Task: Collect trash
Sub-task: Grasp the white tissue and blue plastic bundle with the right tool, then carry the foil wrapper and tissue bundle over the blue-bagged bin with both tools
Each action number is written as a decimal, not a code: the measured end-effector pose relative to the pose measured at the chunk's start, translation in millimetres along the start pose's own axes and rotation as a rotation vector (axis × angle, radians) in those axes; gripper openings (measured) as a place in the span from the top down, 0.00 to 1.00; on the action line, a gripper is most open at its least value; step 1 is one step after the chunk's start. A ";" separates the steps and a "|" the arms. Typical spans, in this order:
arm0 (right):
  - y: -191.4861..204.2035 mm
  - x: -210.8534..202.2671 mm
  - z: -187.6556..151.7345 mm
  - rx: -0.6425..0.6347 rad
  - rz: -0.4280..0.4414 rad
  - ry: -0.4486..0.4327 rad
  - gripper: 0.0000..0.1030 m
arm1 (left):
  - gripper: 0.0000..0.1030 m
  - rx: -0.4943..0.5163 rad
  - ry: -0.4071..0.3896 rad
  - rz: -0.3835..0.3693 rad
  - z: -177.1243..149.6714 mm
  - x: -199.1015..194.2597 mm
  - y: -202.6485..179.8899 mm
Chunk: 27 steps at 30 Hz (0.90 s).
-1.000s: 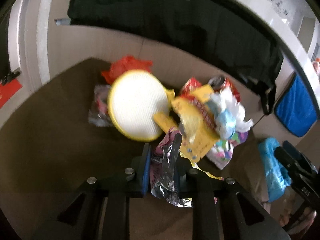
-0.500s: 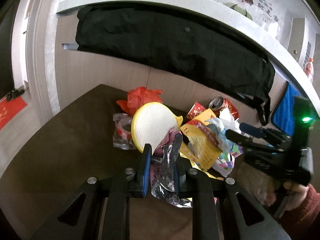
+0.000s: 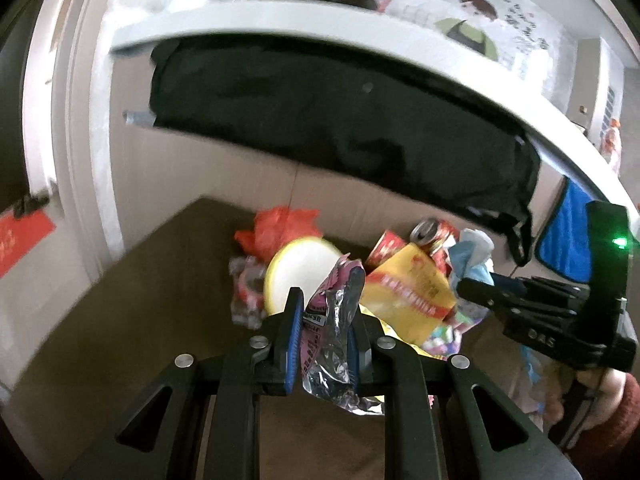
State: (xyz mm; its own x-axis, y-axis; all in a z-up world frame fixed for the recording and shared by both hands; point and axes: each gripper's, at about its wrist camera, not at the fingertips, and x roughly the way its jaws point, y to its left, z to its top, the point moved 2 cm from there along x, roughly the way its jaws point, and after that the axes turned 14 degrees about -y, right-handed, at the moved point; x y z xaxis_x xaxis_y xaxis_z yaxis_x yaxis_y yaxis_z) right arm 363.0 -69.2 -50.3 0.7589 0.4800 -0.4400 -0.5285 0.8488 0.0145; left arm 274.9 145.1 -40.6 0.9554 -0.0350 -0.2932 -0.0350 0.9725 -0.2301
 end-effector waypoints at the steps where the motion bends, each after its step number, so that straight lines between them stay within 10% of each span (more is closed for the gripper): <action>1: -0.7 -11.0 3.5 0.007 0.007 -0.013 0.72 | 0.81 0.020 -0.016 -0.004 6.3 -3.8 -8.2; 12: -40.1 -80.3 12.4 0.258 0.225 -0.033 0.72 | 0.81 0.110 -0.171 0.001 66.2 -36.6 -69.0; 27: -35.5 -94.0 -37.0 0.301 0.252 -0.018 0.72 | 0.81 0.118 -0.057 -0.002 28.3 -30.2 -69.8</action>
State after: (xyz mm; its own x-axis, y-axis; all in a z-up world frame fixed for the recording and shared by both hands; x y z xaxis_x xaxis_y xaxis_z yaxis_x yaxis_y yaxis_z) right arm 296.3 -152.7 -42.6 0.6276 0.6832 -0.3732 -0.5660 0.7296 0.3838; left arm 256.8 84.8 10.6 0.9708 -0.0272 -0.2385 -0.0015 0.9929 -0.1193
